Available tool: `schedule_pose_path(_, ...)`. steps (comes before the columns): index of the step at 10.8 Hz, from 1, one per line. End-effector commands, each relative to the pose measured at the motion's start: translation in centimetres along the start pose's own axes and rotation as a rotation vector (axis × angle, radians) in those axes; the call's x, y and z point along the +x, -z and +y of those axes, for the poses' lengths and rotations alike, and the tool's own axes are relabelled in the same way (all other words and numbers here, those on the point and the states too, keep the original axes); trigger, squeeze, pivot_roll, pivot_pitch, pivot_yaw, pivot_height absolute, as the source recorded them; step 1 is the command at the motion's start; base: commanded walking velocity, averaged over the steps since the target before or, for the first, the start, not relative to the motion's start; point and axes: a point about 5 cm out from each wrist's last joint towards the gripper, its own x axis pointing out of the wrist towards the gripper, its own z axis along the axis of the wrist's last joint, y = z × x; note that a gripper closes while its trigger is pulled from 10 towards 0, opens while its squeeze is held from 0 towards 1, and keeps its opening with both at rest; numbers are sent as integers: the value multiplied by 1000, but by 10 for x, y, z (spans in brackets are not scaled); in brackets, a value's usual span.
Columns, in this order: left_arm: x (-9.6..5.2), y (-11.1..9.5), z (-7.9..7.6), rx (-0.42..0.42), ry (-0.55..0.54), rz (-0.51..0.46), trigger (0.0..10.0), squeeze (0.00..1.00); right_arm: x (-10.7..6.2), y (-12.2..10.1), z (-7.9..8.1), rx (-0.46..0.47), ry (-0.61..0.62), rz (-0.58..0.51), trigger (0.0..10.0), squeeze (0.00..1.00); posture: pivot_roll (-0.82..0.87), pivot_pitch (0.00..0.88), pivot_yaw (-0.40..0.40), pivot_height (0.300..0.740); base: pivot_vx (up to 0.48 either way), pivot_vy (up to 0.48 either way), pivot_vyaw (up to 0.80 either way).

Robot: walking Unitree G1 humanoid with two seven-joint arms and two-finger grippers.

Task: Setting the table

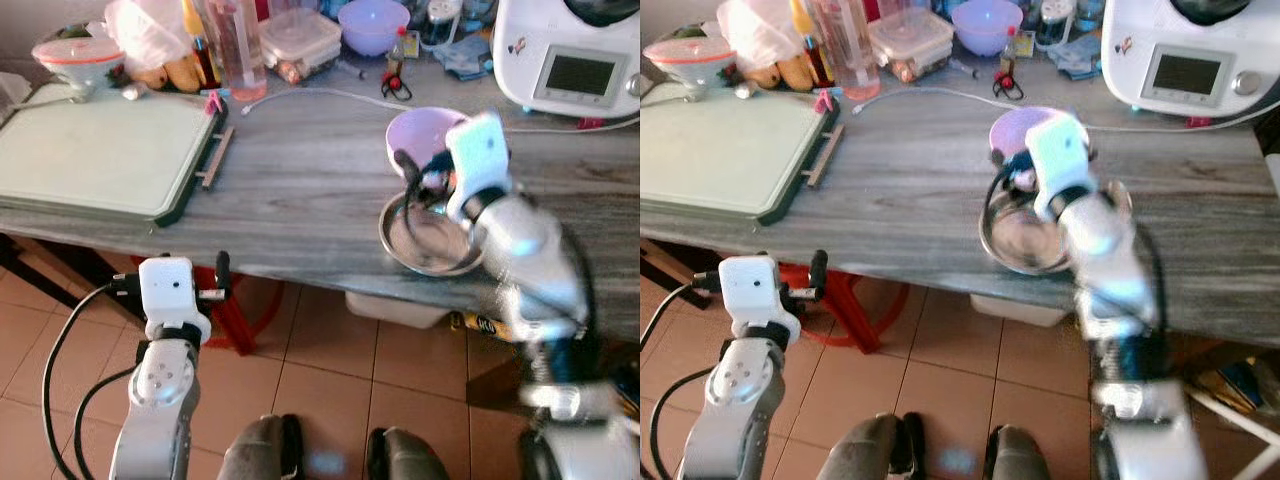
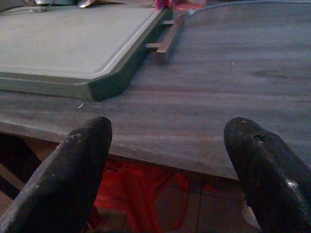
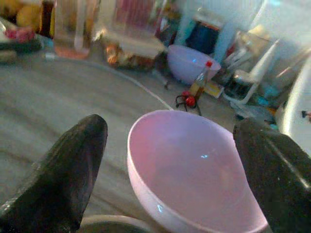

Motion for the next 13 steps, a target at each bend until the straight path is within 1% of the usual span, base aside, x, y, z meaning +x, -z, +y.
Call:
schedule_pose_path(1,1,1,3,7,-18,-1,10000,0,-3,-10,-1,9,34,-63,10000,0,0,94,29,740,0,0,0)
schedule_pose_path(2,3,-2,3,2,-25,-13,10000,0,-15,-5,8,74,99,-89,10000,0,-3,87,25,740,0,0,0)
schedule_pose_path(3,5,-2,3,-2,-30,-18,10000,0,-27,1,20,86,103,-93,10000,0,-7,82,24,740,0,0,0)
schedule_pose_path(4,6,-2,2,-2,-28,-20,10000,0,-32,8,27,122,104,-63,10000,0,-10,79,24,740,0,0,0)
schedule_pose_path(6,7,-1,1,-3,-24,-20,10000,0,-39,14,34,145,106,-43,10000,0,-17,70,28,740,0,0,-453)
schedule_pose_path(8,8,2,2,3,-27,-18,10000,0,-42,15,34,151,111,-39,10000,0,-21,63,27,740,-253,0,-459)
schedule_pose_path(10,9,1,2,1,-29,-21,10000,0,-45,18,37,159,108,-35,10000,0,-22,59,26,740,-274,0,0)
schedule_pose_path(12,7,3,2,2,-25,-18,10000,0,-55,38,31,166,190,61,10000,0,-25,58,28,740,-277,0,0)
schedule_pose_path(13,7,3,3,4,-24,-17,10000,0,-56,46,30,189,207,105,10000,0,-25,58,30,740,-281,0,0)
